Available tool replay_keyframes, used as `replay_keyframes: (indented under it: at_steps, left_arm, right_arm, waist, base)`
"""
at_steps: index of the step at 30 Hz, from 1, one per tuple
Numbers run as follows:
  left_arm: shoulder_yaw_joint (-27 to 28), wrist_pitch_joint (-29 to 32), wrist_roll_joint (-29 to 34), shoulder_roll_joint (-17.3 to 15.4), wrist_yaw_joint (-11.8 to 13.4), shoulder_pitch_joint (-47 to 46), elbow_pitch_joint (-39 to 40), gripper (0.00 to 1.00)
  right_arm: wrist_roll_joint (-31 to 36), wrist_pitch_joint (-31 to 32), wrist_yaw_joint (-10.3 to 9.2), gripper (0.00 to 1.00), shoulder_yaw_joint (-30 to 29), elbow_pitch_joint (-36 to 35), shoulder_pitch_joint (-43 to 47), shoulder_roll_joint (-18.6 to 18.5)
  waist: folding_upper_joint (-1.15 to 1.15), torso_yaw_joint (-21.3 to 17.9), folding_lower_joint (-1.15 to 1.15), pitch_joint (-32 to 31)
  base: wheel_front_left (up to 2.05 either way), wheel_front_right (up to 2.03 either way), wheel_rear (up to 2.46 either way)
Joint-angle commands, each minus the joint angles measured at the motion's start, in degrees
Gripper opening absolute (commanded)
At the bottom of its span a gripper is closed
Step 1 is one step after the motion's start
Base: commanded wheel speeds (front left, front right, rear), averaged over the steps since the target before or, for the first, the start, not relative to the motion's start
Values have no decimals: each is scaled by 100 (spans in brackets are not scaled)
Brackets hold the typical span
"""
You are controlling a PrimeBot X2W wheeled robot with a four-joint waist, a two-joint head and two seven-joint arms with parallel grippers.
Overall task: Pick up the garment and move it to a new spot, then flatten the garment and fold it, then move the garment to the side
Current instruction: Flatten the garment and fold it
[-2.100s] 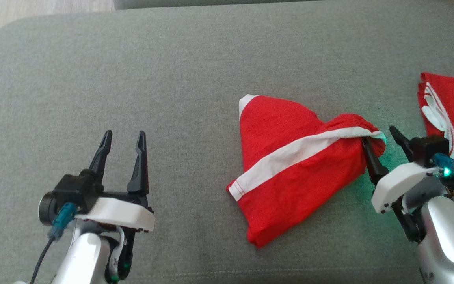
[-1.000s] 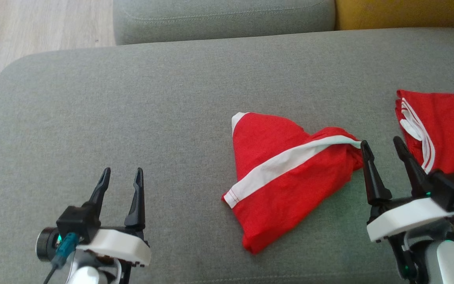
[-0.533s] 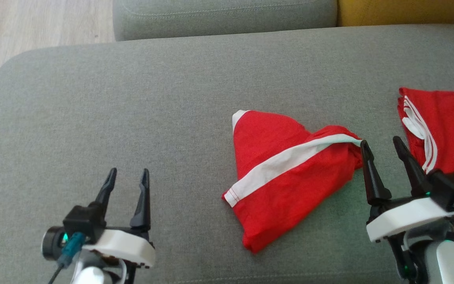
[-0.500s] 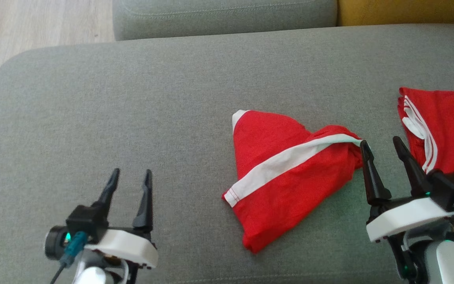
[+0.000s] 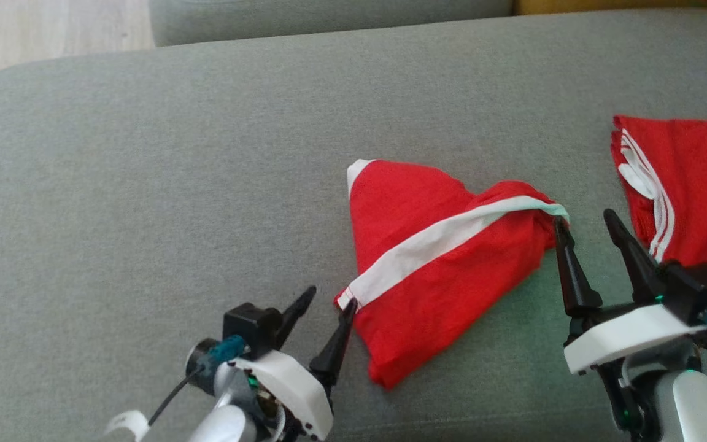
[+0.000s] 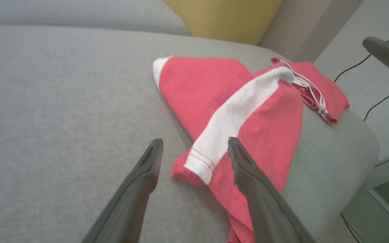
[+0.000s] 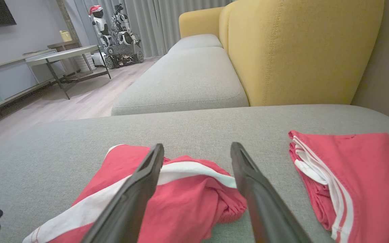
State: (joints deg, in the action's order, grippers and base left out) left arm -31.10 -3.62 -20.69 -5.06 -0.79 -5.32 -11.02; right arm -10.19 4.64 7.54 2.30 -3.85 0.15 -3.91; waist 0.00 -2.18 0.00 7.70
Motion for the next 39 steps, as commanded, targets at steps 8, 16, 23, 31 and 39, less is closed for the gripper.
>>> replay_keyframes:
  at_steps: [8,16,23,31,39]
  left_arm:
    - [-27,78,-336,139,-145,-507,-566,100]
    - [-70,-63,-529,172,-262,-727,-879,0]
    - [-12,-296,-489,150,-182,-829,-949,0]
    - [-96,-342,-476,159,-177,-957,-951,0]
    - [-199,-478,-494,180,-152,-1122,-996,0]
  right_arm:
    - [-83,-28,-5,100,122,-143,-308,23]
    - [-85,-27,-5,100,85,-122,-348,20]
    - [-44,94,-5,100,-130,354,-411,-156]
    - [-173,73,-5,100,-95,1648,-917,-630]
    - [-432,79,-5,76,332,2971,-1724,-835]
  waist:
    - [0,-222,0,183]
    - [0,-239,0,248]
    - [0,-165,0,248]
    - [0,12,0,346]
    - [0,209,0,477]
  base:
    - [0,0,0]
    - [0,0,0]
    - [0,0,0]
    - [0,0,0]
    - [0,0,0]
